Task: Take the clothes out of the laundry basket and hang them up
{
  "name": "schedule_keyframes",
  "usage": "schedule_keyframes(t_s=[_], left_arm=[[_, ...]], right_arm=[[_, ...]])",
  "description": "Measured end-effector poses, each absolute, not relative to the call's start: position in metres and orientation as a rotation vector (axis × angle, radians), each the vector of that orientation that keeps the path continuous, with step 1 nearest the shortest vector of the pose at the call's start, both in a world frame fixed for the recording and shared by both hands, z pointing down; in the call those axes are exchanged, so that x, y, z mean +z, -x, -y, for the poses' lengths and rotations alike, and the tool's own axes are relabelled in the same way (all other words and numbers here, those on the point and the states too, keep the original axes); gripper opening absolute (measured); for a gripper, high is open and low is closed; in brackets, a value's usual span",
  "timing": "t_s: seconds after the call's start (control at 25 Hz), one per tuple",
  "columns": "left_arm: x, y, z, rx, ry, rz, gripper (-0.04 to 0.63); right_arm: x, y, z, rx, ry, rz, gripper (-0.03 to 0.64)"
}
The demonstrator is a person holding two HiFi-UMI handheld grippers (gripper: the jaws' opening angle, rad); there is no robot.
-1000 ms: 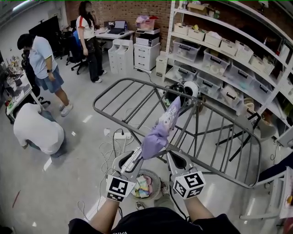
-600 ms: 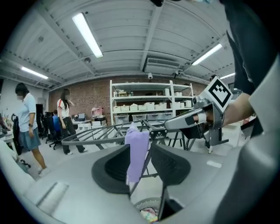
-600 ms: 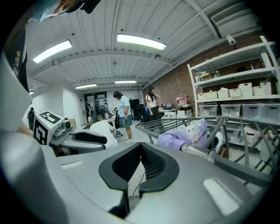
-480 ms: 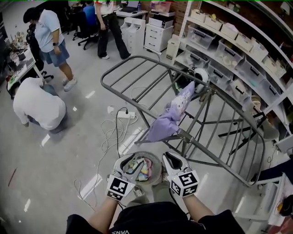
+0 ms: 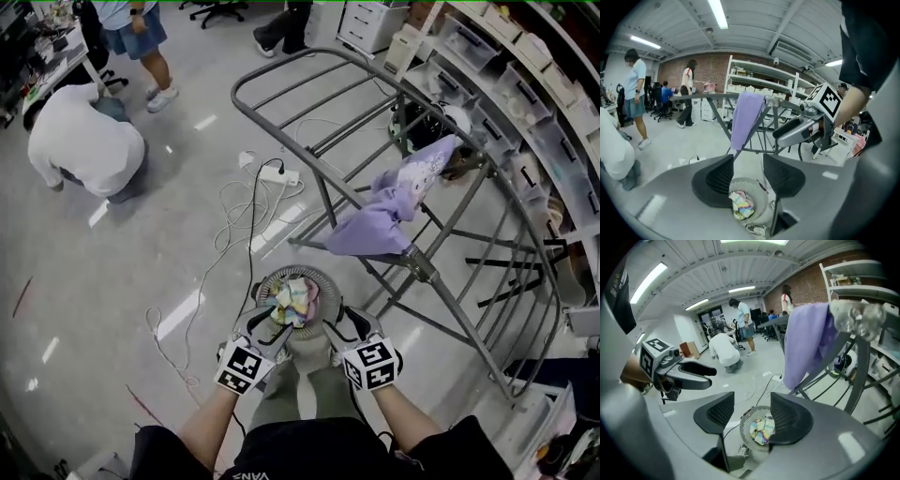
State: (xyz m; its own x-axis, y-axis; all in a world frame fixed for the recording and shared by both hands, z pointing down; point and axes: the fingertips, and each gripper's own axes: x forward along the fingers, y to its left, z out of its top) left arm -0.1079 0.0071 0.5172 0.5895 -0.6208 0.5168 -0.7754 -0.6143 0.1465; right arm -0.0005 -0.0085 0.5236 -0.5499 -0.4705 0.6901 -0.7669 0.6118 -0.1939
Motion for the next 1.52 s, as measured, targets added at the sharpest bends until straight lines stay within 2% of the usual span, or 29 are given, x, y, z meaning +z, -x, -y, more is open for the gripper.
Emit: schedule_keyframes(t_s=[0.4, 0.76, 1.2, 1.52], left_arm=[[0.678, 0.112, -0.021, 0.665, -2.217, 1.169, 0.190], [0.804, 0.120, -0.014, 0.632, -2.090, 1.245, 0.195], [0.889, 0.127, -0.008, 0.542, -2.022, 1.310, 0.195], [0.915, 0.132, -0.008, 0.470, -2.059, 1.331, 0.195]], right_arm=[[0.686, -0.010, 0.002, 0.713, -0.755, 2.090, 0.241], [0.844, 0.015, 0.014, 0.706, -0.608, 2.015, 0.239], [0.986, 0.045, 0.029, 0.651, -0.467, 1.933, 0.239], [1.084, 0.078, 0.038, 0.563, -0.409, 1.906, 0.239]])
